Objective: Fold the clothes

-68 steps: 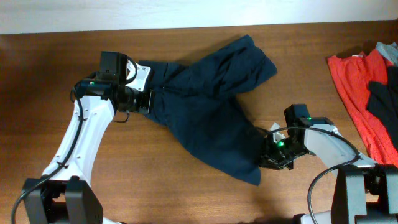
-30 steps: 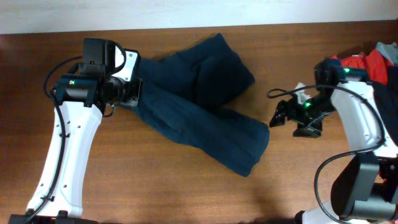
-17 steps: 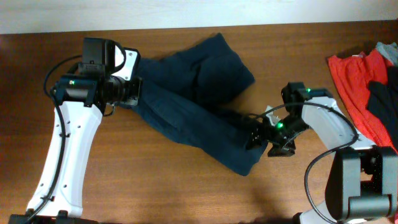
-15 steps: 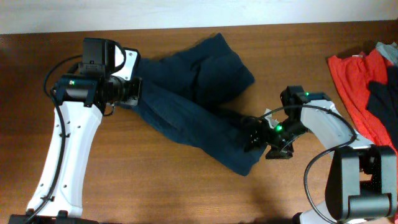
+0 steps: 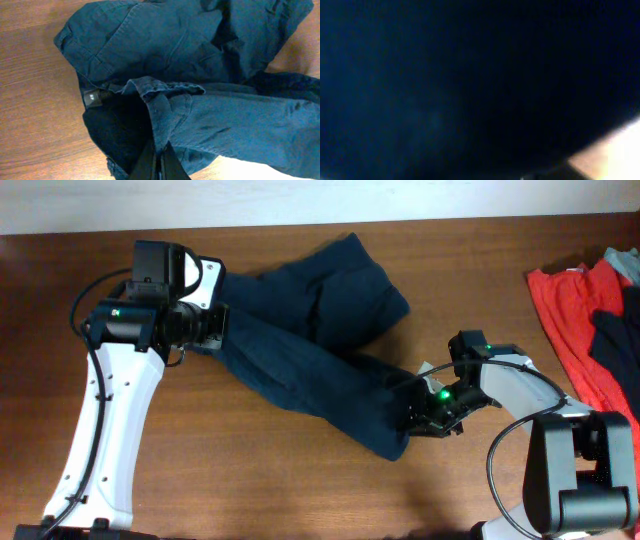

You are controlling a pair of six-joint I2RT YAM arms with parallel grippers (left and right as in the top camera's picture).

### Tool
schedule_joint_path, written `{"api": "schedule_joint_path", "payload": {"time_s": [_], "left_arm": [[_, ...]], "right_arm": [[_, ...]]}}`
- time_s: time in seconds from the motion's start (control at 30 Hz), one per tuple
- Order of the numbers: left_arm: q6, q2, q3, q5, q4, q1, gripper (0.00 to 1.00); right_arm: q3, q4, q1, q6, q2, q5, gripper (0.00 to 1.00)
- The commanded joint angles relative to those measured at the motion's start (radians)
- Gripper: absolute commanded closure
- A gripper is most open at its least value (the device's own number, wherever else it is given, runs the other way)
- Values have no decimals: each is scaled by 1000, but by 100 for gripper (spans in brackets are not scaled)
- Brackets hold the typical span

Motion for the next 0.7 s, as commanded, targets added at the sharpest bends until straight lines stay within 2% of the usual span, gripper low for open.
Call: {"api": "schedule_joint_path", "payload": {"time_s": [0.0, 0.23, 0.47, 0.67], "left_arm": [[-1, -6, 15, -7, 4, 8, 100], [15, -7, 18, -11, 6, 8, 99], [17, -19, 95, -10, -4, 8, 100], [17, -53, 127, -10, -16, 8, 99]], "right_arm": [[-3, 7, 4, -11, -46, 3, 81], [16, -45, -7, -10, -150, 75, 95], [178, -187, -84, -10, -354, 262, 96], [280, -189, -90, -6, -460, 360, 96]]}}
